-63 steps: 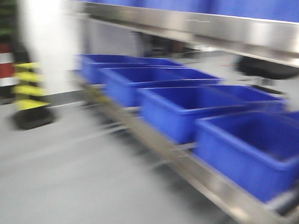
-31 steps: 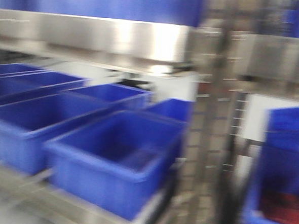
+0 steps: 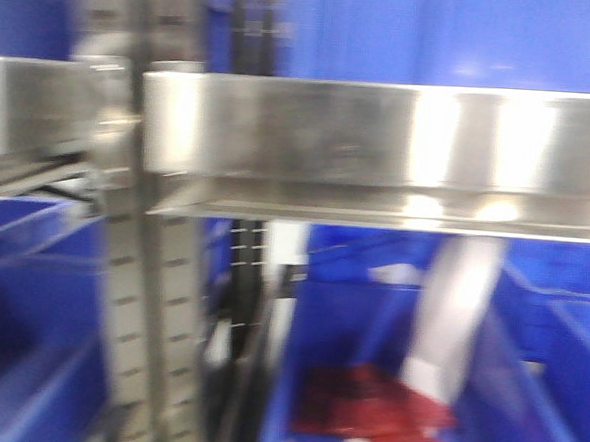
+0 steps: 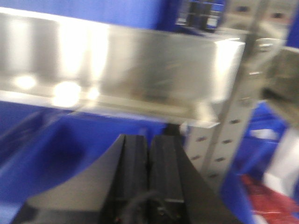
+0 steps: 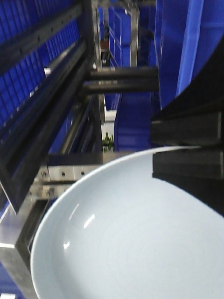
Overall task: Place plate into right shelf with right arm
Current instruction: 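Move the held plate over a blue bin on the shelf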
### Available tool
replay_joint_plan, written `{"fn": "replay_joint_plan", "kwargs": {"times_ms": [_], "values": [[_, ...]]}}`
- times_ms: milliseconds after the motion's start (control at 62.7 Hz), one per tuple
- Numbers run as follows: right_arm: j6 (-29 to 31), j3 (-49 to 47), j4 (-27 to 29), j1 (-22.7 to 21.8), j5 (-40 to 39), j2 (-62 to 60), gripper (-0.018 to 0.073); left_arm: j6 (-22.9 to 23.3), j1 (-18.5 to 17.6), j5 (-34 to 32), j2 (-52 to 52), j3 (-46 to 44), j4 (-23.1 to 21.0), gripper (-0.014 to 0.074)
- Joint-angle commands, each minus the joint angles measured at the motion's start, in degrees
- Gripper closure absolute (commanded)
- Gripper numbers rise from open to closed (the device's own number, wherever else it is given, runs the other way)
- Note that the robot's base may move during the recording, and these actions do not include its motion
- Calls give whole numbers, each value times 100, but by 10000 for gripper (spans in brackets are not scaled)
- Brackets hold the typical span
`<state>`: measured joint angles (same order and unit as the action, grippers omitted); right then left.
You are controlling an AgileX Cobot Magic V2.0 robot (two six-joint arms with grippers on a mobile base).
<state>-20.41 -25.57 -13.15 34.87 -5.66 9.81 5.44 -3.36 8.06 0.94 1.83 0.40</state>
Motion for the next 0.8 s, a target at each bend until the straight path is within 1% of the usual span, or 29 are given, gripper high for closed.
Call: {"fn": "replay_joint_plan", "kwargs": {"times_ms": [0,638,782], "values": [[29,-161,-36,-3,-502,70,504,34,-22,-515,36,54,1,643],[29,-161,-36,-3,-514,70,504,34,-22,-515,36,54,1,643],[29,-184,12,-3,-1099,114,504,34,-22,-515,36,54,1,643]]}}
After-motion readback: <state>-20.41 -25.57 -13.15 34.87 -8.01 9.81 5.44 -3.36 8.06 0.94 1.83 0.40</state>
